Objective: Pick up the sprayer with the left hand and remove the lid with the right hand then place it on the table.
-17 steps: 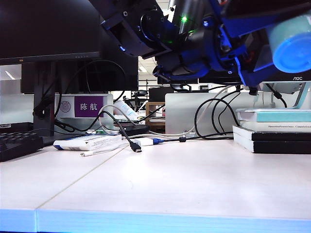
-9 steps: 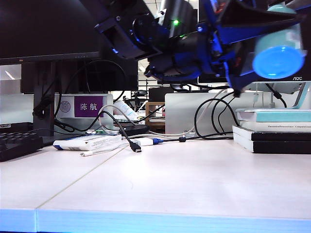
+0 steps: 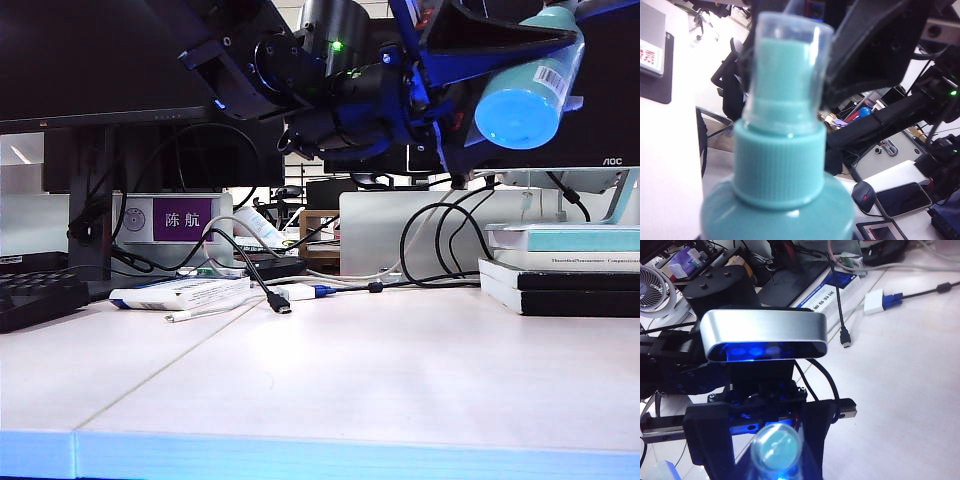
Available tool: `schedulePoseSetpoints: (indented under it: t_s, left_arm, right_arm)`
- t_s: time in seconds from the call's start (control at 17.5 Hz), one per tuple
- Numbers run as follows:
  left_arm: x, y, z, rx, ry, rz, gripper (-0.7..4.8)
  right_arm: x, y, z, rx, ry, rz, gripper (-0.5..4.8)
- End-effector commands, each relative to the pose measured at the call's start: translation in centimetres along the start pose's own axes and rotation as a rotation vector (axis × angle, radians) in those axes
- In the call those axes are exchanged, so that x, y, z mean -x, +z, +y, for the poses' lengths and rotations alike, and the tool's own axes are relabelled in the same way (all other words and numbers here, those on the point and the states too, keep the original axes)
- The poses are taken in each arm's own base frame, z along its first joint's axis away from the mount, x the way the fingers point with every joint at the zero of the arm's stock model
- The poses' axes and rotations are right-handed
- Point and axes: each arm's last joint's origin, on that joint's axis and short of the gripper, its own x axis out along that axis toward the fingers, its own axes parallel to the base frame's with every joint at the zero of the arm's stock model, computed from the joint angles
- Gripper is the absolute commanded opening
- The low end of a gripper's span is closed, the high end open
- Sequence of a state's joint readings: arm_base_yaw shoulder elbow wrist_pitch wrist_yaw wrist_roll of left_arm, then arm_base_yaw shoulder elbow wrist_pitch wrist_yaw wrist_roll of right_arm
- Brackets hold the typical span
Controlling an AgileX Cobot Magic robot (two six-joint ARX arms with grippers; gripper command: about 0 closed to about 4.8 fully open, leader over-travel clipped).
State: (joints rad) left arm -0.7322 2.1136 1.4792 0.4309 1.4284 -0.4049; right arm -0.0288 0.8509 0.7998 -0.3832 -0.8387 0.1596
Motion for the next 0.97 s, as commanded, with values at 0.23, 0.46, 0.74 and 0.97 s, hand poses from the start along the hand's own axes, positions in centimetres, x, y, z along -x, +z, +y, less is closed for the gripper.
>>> schedulePoseSetpoints:
  t_s: [0.23,0.46,0.74,0.97]
  left_arm:
    - [-0.4,-0.1,-0.4,-0.021,-0.08,0.035,-0.06]
    - [-0.2,0.0,-0.3,-0.044,-0.048,0.02,-0.06]
    - [0.7,-0.6,0.2,-0.025,0.01,-0.003,-0.06]
    - [8.0,-0.4,1.8,0.021,0.514,-0.18,-0.06]
  right_arm:
    - [0.4,1.7,0.5,0.129,-0.019,-0.129,-0.07]
    - [0.6,2.3,0.5,0.157,-0.059,-0.19,-0.07]
    - [0.8,3.1,0.8,0.163,-0.041,-0.253,-0.07]
    - [-0.2,1.2,-0.9,0.096,-0.284,-0.11,-0.07]
